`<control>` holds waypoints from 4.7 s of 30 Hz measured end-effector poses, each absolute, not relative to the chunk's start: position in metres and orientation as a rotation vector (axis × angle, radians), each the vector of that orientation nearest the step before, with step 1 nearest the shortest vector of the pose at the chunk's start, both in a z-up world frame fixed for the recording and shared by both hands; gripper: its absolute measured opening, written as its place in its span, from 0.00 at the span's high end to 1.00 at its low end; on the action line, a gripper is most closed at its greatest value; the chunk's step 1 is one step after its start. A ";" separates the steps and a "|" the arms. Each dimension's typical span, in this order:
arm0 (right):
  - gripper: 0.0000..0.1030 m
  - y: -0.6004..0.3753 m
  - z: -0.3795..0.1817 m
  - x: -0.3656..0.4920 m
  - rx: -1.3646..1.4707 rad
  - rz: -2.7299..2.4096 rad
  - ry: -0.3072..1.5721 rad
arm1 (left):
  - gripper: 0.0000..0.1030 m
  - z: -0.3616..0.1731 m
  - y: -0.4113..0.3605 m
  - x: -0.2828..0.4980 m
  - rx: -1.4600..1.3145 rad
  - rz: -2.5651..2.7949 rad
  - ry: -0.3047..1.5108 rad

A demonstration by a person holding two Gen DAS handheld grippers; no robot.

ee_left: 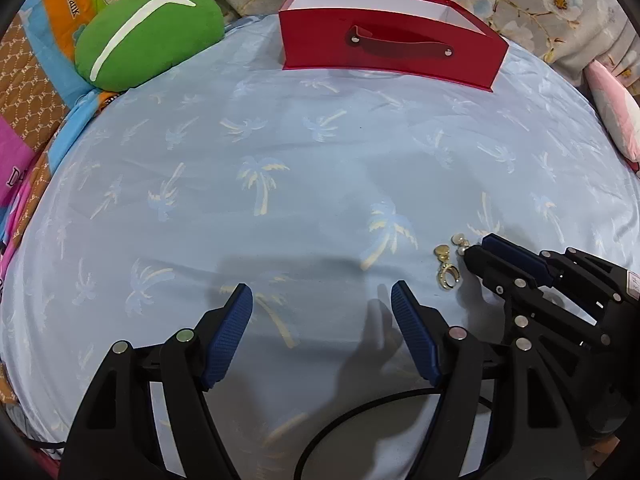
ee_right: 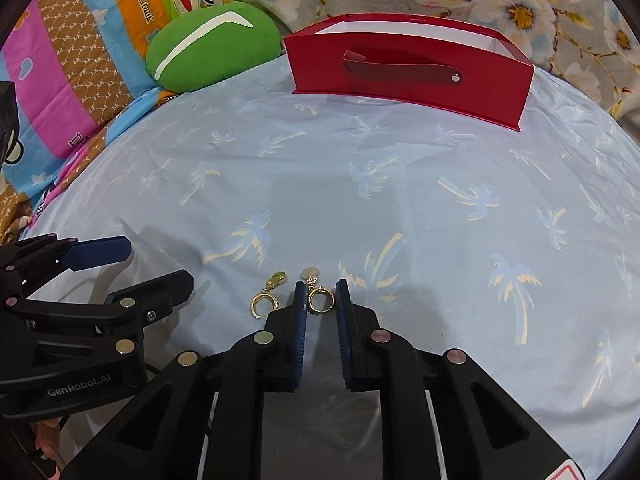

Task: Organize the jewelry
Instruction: 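Close the right gripper on a small gold earring, then carry the held gold earring with the right gripper over the red box, then open the right gripper to drop the gold earring into the box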

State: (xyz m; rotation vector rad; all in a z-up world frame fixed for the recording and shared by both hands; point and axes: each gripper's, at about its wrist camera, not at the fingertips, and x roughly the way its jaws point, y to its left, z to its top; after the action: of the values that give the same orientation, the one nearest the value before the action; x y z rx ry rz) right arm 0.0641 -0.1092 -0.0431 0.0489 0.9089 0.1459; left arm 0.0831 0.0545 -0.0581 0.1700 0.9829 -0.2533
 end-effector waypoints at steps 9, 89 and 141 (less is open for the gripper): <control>0.87 -0.136 -0.024 0.041 0.083 0.074 0.854 | 0.33 -0.057 0.027 0.080 0.184 -0.335 0.983; 0.87 -0.234 0.128 0.325 0.078 -0.003 0.520 | 0.86 0.122 -0.055 0.360 0.198 -0.211 0.549; 0.57 -0.289 0.059 0.436 0.260 -0.087 0.663 | 0.36 0.042 -0.102 0.488 0.244 -0.055 0.639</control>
State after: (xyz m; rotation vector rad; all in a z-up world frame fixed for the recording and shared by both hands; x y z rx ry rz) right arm 0.4363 -0.2895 0.0591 0.2603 0.6630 -0.0870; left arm 0.4878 -0.1016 0.0423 0.2442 0.6394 -0.0548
